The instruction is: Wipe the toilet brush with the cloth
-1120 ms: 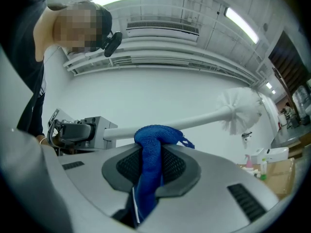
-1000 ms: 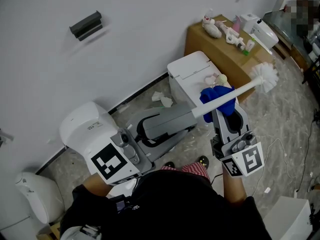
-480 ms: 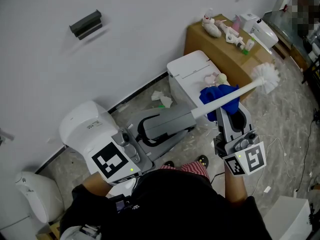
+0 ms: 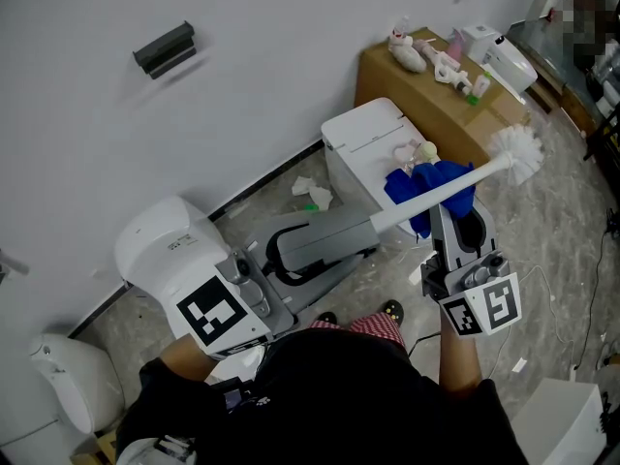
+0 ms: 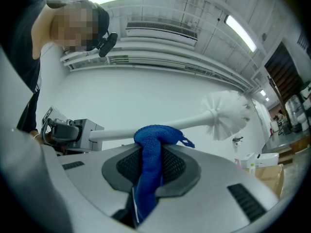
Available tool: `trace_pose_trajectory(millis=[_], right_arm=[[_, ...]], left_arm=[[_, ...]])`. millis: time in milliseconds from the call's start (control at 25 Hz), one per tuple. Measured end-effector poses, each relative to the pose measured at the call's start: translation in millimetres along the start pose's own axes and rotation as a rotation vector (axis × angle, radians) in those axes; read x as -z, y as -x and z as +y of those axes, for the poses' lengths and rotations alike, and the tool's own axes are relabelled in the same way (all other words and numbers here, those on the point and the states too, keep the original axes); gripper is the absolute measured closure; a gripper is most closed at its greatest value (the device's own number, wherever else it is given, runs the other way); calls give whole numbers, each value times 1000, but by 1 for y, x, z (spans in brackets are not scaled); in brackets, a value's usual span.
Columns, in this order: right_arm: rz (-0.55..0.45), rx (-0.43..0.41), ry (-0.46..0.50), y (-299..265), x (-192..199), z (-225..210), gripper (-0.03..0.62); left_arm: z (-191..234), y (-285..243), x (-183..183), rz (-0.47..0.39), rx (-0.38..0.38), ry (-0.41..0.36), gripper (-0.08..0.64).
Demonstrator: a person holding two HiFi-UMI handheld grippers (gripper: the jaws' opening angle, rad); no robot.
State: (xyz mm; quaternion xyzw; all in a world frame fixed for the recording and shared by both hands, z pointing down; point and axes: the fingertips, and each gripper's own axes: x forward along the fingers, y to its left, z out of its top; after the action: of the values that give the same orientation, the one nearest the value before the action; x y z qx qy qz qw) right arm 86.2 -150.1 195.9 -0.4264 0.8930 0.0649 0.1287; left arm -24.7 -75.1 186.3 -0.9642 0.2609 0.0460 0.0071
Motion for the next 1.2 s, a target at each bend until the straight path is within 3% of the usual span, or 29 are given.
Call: trace_pose_trajectory(millis=[1200], right_arm=[[-13,120,-8,28,-7,-36,522]], left_arm=[[-15,1,3,15,30,6,396]])
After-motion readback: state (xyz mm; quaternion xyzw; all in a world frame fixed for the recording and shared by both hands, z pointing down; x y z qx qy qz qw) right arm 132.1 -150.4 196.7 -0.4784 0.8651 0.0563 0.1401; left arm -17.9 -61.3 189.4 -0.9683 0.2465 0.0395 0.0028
